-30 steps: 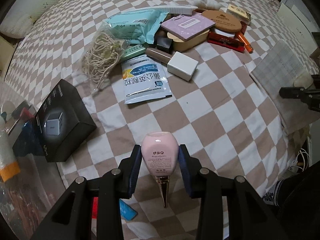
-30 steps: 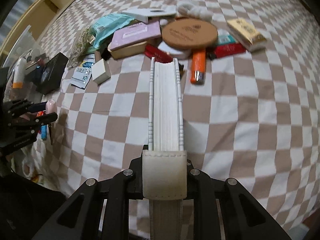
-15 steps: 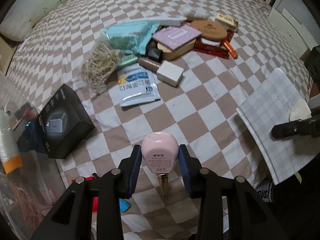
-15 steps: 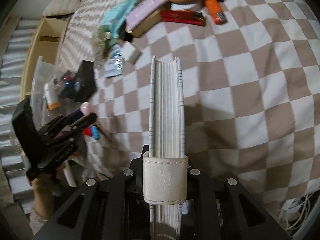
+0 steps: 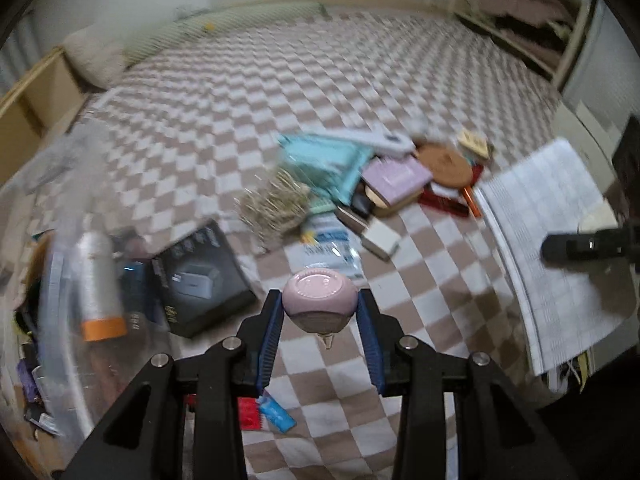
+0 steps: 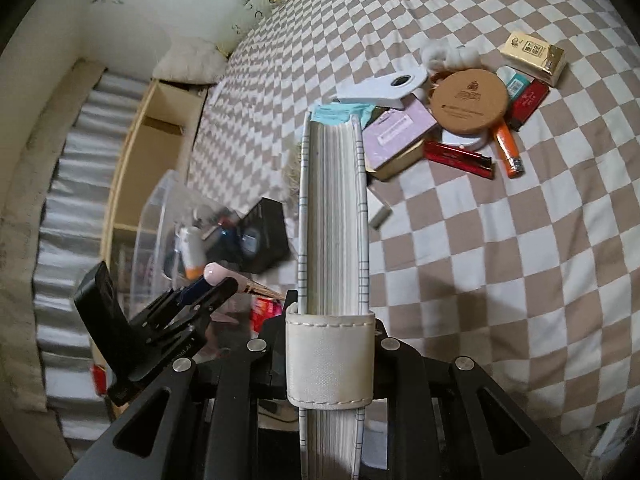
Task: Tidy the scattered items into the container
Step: 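Lift the pink brush with the left gripper and carry it toward the clear box, then lower the pink brush into the clear box and open the left gripper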
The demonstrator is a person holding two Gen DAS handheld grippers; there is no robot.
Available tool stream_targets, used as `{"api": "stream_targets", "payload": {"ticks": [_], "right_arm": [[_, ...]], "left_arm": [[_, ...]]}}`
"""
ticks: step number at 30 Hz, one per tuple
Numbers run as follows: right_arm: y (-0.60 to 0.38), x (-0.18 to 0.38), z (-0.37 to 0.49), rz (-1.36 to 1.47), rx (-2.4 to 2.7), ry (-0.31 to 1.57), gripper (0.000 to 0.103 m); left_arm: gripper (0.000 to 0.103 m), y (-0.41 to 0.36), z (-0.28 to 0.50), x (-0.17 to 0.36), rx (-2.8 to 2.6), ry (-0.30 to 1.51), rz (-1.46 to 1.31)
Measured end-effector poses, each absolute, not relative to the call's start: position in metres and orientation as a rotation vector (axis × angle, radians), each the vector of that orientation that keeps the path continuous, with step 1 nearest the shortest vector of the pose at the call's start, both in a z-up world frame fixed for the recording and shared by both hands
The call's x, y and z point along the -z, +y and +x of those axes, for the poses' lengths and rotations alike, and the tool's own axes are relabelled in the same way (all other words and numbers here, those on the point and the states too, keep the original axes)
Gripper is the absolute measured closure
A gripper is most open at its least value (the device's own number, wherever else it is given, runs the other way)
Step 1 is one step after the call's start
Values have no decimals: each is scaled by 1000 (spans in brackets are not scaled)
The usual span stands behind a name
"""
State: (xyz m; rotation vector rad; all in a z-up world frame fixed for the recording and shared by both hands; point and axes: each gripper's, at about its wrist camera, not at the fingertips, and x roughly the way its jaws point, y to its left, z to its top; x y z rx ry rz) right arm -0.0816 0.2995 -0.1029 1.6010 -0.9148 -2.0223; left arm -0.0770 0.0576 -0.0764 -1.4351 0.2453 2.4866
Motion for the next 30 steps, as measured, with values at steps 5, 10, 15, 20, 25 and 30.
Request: {"api": "stream_targets", "payload": {"ticks": [5, 10, 15, 20, 25, 30], "right_arm": [[292, 102, -84, 1615, 2036, -913, 81], [289, 104, -83, 1630, 2014, -921, 81], [282, 99, -82, 1613, 1995, -911, 81], [277, 97, -82, 1602, 1978, -912, 81], [277, 94, -82, 1593, 1965, -909, 81], [274, 96, -85, 1600, 1944, -915, 81]], "left_arm": [[66, 42, -76, 48, -2592, 161, -1340], [66, 23, -76, 23, -2691, 75, -1262], [66, 7, -77, -5, -2746, -46, -1160], [66, -17, -78, -30, -2792, -157, -1071], [66, -57, -79, -42, -2899, -208, -1048], [66, -105, -64, -47, -2983, -349, -1043]]}}
